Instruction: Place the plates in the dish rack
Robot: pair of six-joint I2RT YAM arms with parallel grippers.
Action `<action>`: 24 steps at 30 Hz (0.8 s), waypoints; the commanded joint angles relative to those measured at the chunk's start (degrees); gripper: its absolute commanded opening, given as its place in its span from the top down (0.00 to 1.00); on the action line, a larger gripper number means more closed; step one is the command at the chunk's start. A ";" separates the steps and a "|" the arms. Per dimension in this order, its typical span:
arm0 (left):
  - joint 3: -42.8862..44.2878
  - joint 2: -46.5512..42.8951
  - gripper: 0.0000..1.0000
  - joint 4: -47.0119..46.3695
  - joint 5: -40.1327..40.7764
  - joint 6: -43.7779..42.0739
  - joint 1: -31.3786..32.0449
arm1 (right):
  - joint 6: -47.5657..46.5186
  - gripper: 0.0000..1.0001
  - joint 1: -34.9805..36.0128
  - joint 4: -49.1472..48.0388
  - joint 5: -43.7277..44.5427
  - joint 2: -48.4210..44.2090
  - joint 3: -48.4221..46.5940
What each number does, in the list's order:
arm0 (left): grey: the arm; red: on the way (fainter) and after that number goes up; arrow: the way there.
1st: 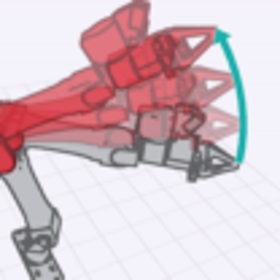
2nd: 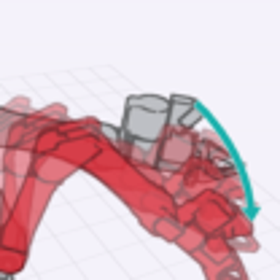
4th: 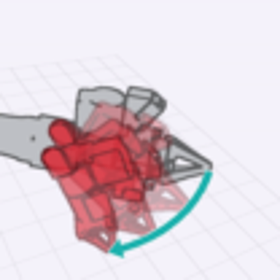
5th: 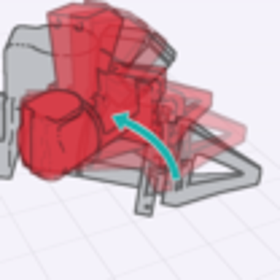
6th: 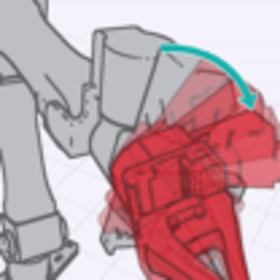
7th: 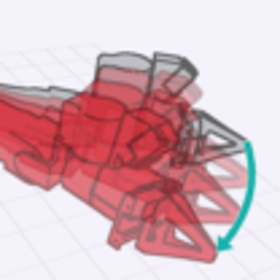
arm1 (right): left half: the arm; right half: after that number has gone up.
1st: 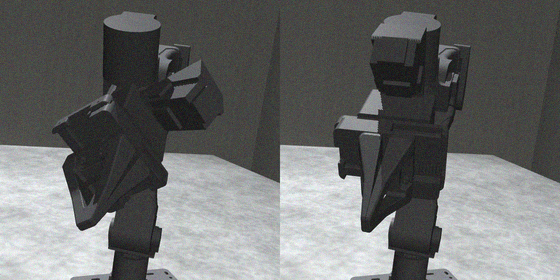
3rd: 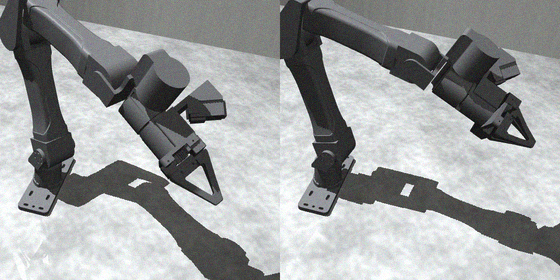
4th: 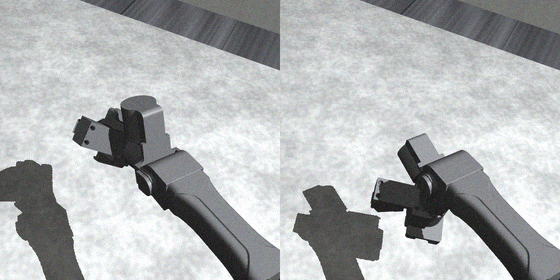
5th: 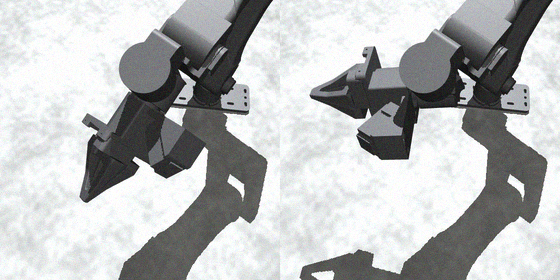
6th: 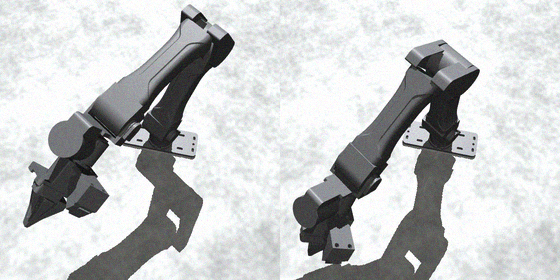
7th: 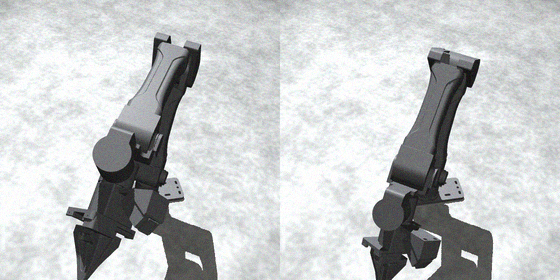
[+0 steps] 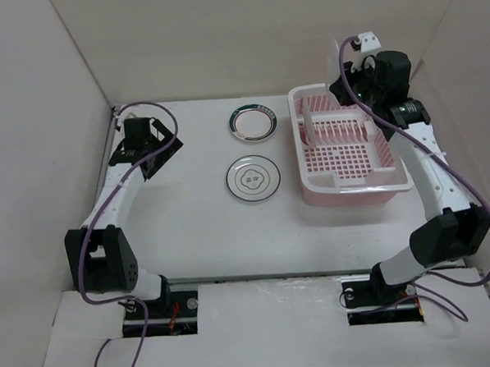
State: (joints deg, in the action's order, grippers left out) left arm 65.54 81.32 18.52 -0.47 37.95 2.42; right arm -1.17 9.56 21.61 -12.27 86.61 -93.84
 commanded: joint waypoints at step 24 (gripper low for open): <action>1.78 6.13 0.00 0.90 -2.52 -3.41 -4.00 | 5.30 1.00 -5.96 -9.21 -8.04 7.00 12.10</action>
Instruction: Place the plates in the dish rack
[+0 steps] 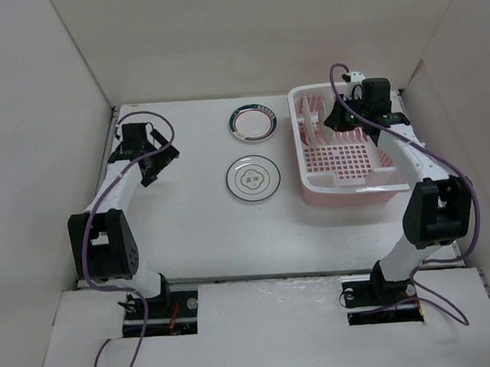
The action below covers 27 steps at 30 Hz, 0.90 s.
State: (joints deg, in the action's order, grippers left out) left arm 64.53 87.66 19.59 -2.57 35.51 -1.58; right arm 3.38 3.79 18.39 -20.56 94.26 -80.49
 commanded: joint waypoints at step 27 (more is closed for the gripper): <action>1.39 0.93 0.00 -6.32 -3.85 -4.48 4.56 | 1.46 0.21 -0.72 -4.77 4.38 0.58 -3.89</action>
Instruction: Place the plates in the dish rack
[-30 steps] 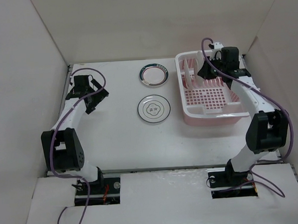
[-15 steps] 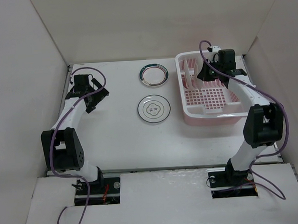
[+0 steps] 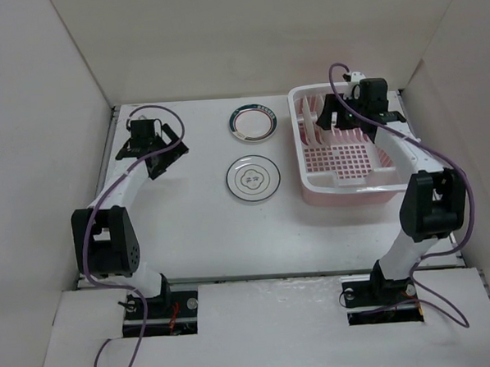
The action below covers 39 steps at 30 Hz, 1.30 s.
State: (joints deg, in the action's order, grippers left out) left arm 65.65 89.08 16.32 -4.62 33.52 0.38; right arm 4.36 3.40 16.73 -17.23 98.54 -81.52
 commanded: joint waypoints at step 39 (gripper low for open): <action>-5.17 29.40 0.19 -27.04 -32.03 3.22 12.36 | 4.96 0.00 -0.32 -1.26 -15.90 -19.88 -7.61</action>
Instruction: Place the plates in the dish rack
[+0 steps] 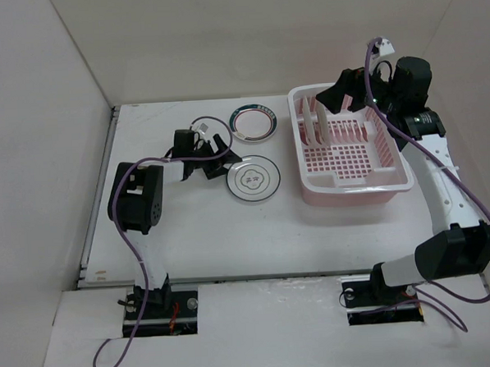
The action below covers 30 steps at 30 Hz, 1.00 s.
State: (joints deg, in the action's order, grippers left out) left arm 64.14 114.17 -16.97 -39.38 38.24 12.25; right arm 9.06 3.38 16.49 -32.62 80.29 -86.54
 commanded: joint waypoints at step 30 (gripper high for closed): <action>17.84 -6.33 1.00 51.73 35.22 -5.63 -0.03 | -23.99 0.00 28.76 11.55 31.97 4.61 -8.56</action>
State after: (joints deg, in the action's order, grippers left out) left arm 76.82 110.78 14.85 -19.53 35.24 12.71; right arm -7.64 27.27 26.02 -13.58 83.72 -92.92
